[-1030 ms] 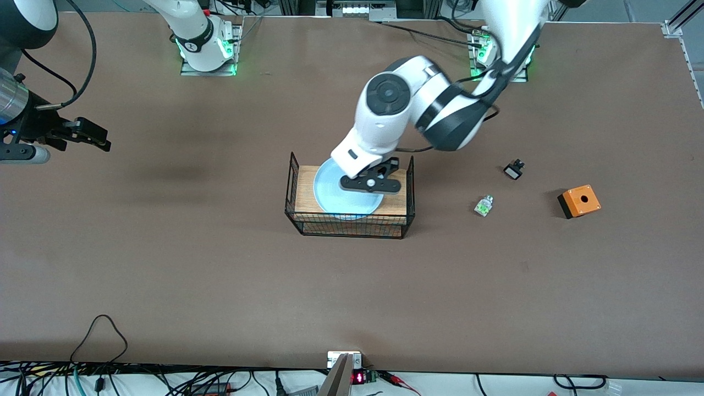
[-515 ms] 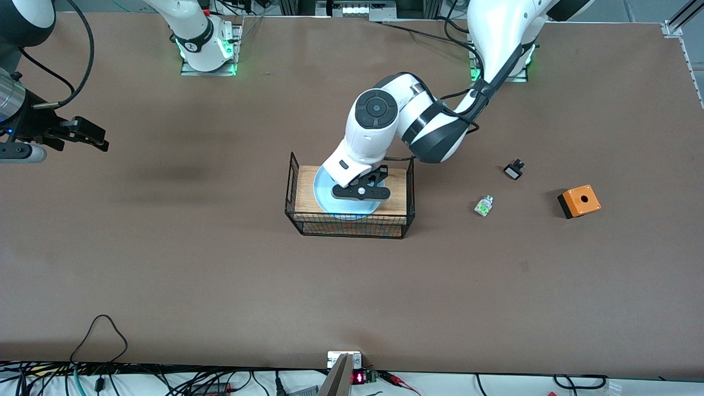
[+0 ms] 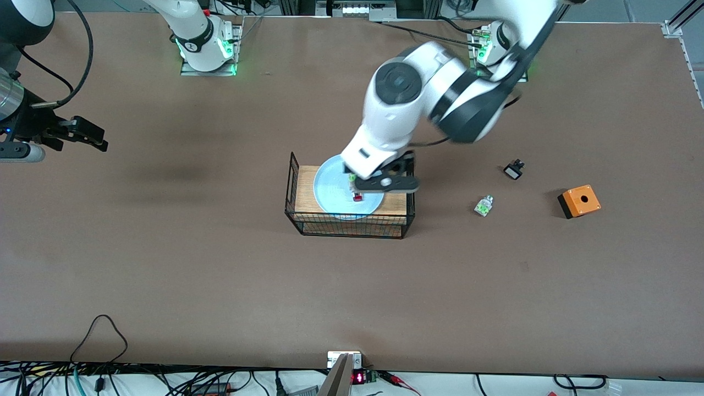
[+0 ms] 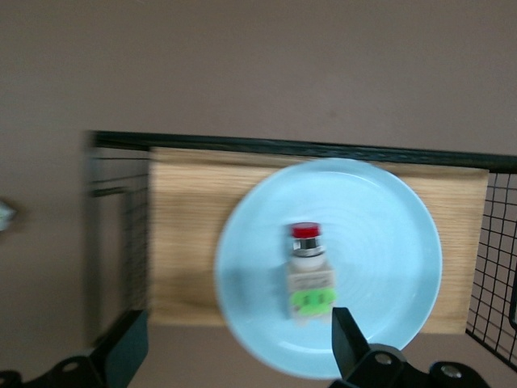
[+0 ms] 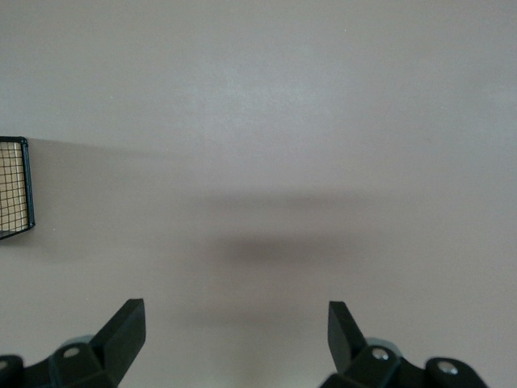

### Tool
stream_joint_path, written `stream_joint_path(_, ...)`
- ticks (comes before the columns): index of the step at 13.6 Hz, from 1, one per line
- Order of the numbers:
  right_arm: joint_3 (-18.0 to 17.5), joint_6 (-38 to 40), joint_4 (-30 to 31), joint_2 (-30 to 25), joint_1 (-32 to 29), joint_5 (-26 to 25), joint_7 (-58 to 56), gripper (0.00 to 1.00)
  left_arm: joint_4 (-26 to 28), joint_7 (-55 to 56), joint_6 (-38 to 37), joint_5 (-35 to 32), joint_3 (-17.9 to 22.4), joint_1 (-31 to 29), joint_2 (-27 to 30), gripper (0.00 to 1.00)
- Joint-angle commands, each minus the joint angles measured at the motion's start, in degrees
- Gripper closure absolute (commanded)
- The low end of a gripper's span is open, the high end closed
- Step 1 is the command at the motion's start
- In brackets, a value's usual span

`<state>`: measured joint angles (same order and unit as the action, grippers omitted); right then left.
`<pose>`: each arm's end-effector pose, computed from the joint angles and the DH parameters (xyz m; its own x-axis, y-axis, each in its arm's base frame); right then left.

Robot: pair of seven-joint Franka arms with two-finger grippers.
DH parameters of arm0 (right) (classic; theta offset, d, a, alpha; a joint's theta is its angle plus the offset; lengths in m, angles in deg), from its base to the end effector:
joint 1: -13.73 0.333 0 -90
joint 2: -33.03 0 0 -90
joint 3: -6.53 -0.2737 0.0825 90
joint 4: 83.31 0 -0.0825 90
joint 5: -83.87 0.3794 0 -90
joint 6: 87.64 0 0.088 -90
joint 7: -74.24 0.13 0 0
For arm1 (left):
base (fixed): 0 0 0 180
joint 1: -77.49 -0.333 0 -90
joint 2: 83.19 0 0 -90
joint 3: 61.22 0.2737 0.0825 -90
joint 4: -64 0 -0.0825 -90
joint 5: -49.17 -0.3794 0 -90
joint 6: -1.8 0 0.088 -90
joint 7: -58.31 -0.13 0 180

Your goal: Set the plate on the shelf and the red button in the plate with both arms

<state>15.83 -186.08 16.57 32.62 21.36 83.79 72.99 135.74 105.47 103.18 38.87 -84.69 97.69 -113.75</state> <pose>0.5538 -0.0165 0.4946 0.9998 -0.0071 -0.0181 -0.0071 -1.0000 -0.0002 0.5413 -0.4164 0.4163 0.9967 0.0813 -0.0030 0.0814 -0.9960 0.0363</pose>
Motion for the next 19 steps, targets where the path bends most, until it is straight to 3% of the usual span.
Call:
stream_joint_path(1, 0.1, 0.79, -0.82, -0.73, 0.11, -0.18, -0.5, 0.0, 1.73, 0.04, -5.83, -1.3, -0.52, -5.32, 5.67, 0.0)
stream_joint_path(5, 0.1, 0.71, -1.26, 0.4, 0.11, -0.09, -0.42, 0.0, 1.73, -3.47, -16.64, -1.47, -0.08, -10.6, 6.65, 0.0)
stream_joint_path(9, 0.19, 3.59, -3.01, -0.03, 0.02, 0.0, -0.42, 0.0, 1.47, -20.84, -20.08, -1.12, 0.01, -17.02, 10.86, 0.0)
stream_joint_path(11, 0.19, 4.22, -3.46, 0.85, 0.02, 0.0, -0.5, 0.0, 3.21, -31.99, -18.77, 2.73, 5.07, -18.62, 14.27, 0.0)
stream_joint_path(13, 0.19, 4.4, -3.63, 0.76, 0.02, -0.27, -0.5, 0.0, 9.52, -42.28, -14.4, 7.38, 14.38, -16.33, 19.28, 0.0)
stream_joint_path(17, 0.37, 3.79, -5.13, 0.85, -0.25, 0.0, -0.24, 0.0, 27.27, -48.3, -0.68, 8.46, 21.79, -15.63, 31.06, 0.0)
stream_joint_path(19, 0.28, 3.35, -5.13, 1.29, -0.16, 0.0, -0.24, 0.0, 28.27, -48.39, -0.84, 8.54, 24.43, -13.35, 31.52, 0.0)
